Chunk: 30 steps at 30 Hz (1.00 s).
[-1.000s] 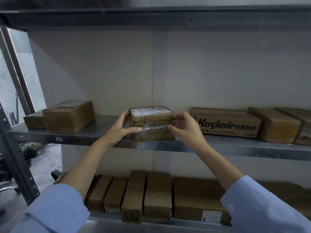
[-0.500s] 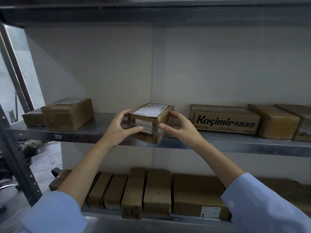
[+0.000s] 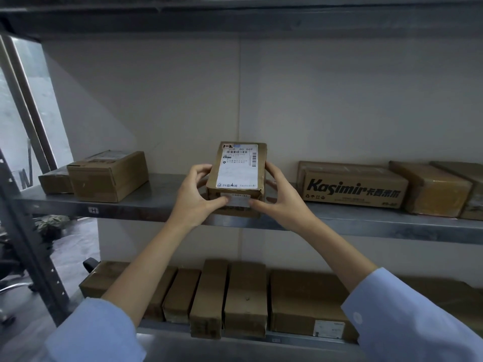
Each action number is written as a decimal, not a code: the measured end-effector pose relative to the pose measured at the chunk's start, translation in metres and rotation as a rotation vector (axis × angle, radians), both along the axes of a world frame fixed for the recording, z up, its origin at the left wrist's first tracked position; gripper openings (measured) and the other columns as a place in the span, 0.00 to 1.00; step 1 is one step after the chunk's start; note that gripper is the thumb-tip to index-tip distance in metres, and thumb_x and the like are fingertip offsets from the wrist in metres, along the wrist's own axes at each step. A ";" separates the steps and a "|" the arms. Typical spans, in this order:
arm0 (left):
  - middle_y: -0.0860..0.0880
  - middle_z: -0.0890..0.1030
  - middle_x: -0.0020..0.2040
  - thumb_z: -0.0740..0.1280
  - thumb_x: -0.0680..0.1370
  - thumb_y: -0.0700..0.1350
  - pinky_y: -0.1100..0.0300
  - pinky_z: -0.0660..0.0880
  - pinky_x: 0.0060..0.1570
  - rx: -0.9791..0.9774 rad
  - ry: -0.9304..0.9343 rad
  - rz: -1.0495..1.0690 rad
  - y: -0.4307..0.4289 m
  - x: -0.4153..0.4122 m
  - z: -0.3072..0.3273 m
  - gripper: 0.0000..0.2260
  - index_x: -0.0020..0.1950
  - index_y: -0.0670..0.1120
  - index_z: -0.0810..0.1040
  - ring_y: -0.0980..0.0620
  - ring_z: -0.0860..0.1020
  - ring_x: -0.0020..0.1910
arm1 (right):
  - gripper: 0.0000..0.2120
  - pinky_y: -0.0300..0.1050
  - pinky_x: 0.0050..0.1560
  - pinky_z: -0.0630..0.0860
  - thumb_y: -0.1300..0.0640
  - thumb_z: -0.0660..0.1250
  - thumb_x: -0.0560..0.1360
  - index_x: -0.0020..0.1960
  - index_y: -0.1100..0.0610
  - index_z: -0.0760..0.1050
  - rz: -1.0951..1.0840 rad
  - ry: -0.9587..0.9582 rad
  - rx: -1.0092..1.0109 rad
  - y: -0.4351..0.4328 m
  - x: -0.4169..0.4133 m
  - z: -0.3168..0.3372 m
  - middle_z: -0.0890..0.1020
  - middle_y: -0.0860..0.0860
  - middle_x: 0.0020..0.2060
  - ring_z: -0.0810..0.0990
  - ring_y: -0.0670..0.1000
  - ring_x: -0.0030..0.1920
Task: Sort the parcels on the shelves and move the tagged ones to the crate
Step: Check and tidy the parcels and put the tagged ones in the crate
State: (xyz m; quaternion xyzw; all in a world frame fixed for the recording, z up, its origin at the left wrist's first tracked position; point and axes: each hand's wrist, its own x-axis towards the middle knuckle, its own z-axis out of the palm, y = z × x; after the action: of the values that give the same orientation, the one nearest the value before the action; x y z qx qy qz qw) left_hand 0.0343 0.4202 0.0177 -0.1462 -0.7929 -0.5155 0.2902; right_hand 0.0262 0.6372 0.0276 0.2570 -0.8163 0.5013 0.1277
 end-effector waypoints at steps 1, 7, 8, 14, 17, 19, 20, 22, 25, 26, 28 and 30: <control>0.56 0.76 0.64 0.80 0.66 0.41 0.63 0.70 0.66 0.007 0.019 -0.003 0.001 0.000 0.000 0.31 0.63 0.52 0.70 0.59 0.72 0.67 | 0.44 0.46 0.67 0.71 0.60 0.75 0.72 0.78 0.48 0.53 0.011 0.007 -0.005 0.001 -0.001 0.000 0.63 0.23 0.59 0.64 0.35 0.67; 0.60 0.75 0.63 0.80 0.67 0.41 0.69 0.71 0.60 0.031 0.075 -0.009 0.005 -0.002 0.002 0.31 0.64 0.53 0.69 0.64 0.72 0.64 | 0.43 0.40 0.63 0.71 0.61 0.73 0.73 0.79 0.46 0.52 0.055 0.026 -0.067 0.004 -0.008 0.000 0.65 0.29 0.66 0.62 0.38 0.71; 0.60 0.75 0.63 0.80 0.67 0.42 0.71 0.70 0.59 0.022 0.073 -0.007 0.005 -0.003 0.002 0.31 0.64 0.53 0.69 0.64 0.72 0.64 | 0.42 0.34 0.60 0.71 0.60 0.73 0.74 0.78 0.43 0.52 0.056 0.031 -0.072 0.003 -0.008 0.000 0.65 0.32 0.68 0.63 0.38 0.70; 0.55 0.76 0.65 0.78 0.69 0.42 0.68 0.68 0.60 -0.012 0.021 0.013 0.001 -0.012 0.003 0.29 0.66 0.54 0.70 0.57 0.72 0.66 | 0.37 0.26 0.55 0.72 0.54 0.73 0.74 0.75 0.39 0.57 -0.005 0.057 -0.068 0.000 -0.018 0.000 0.67 0.40 0.66 0.69 0.40 0.64; 0.54 0.77 0.64 0.78 0.69 0.42 0.63 0.70 0.60 0.022 -0.018 0.022 0.001 -0.019 0.003 0.29 0.66 0.53 0.71 0.57 0.73 0.64 | 0.36 0.43 0.68 0.69 0.53 0.73 0.74 0.76 0.46 0.60 -0.018 0.031 -0.050 -0.002 -0.025 0.000 0.68 0.37 0.66 0.69 0.44 0.69; 0.56 0.76 0.63 0.78 0.69 0.43 0.68 0.69 0.55 0.026 -0.036 0.033 0.001 -0.023 0.004 0.28 0.66 0.54 0.72 0.61 0.72 0.60 | 0.35 0.43 0.69 0.67 0.53 0.73 0.74 0.76 0.47 0.61 -0.020 0.015 -0.041 -0.004 -0.030 0.000 0.69 0.36 0.65 0.68 0.43 0.69; 0.57 0.76 0.62 0.78 0.69 0.43 0.70 0.68 0.54 0.027 -0.041 0.038 0.001 -0.026 0.005 0.28 0.65 0.54 0.72 0.62 0.73 0.59 | 0.34 0.42 0.68 0.67 0.53 0.73 0.75 0.76 0.47 0.61 -0.025 0.013 -0.034 -0.005 -0.033 0.000 0.70 0.36 0.66 0.68 0.41 0.68; 0.55 0.77 0.62 0.78 0.69 0.42 0.70 0.68 0.52 0.042 -0.058 0.042 0.001 -0.034 0.004 0.28 0.65 0.52 0.73 0.58 0.74 0.60 | 0.32 0.38 0.66 0.66 0.53 0.72 0.75 0.75 0.48 0.63 -0.034 0.011 -0.026 -0.008 -0.040 0.000 0.71 0.36 0.64 0.68 0.39 0.66; 0.52 0.77 0.62 0.79 0.69 0.42 0.69 0.70 0.54 0.055 -0.092 0.055 -0.001 -0.045 0.002 0.28 0.66 0.49 0.73 0.54 0.74 0.62 | 0.29 0.32 0.63 0.66 0.54 0.71 0.76 0.74 0.49 0.65 -0.047 -0.006 -0.014 -0.013 -0.049 0.000 0.72 0.34 0.61 0.70 0.39 0.64; 0.53 0.77 0.62 0.79 0.69 0.43 0.67 0.71 0.56 0.059 -0.102 0.060 -0.001 -0.049 0.000 0.28 0.66 0.49 0.73 0.53 0.74 0.63 | 0.28 0.29 0.60 0.67 0.54 0.70 0.76 0.74 0.49 0.65 -0.052 -0.015 -0.005 -0.014 -0.052 0.000 0.73 0.33 0.59 0.71 0.38 0.63; 0.53 0.76 0.62 0.79 0.68 0.44 0.59 0.72 0.62 0.062 -0.116 0.071 -0.004 -0.055 -0.004 0.28 0.66 0.49 0.73 0.52 0.74 0.64 | 0.27 0.30 0.58 0.68 0.53 0.70 0.77 0.73 0.50 0.66 -0.055 -0.036 0.002 -0.016 -0.056 0.000 0.73 0.34 0.58 0.72 0.38 0.61; 0.52 0.77 0.63 0.79 0.68 0.44 0.56 0.72 0.63 0.063 -0.127 0.077 -0.006 -0.058 -0.005 0.28 0.65 0.50 0.73 0.52 0.74 0.64 | 0.28 0.35 0.60 0.69 0.52 0.69 0.77 0.74 0.51 0.65 -0.061 -0.053 -0.001 -0.017 -0.059 -0.002 0.74 0.39 0.62 0.71 0.40 0.62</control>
State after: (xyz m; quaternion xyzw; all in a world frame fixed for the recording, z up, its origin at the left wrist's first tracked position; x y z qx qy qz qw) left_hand -0.0238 0.4144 0.0128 -0.0734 -0.7979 -0.5370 0.2637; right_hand -0.0332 0.6201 0.0258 0.2187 -0.8267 0.5040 0.1214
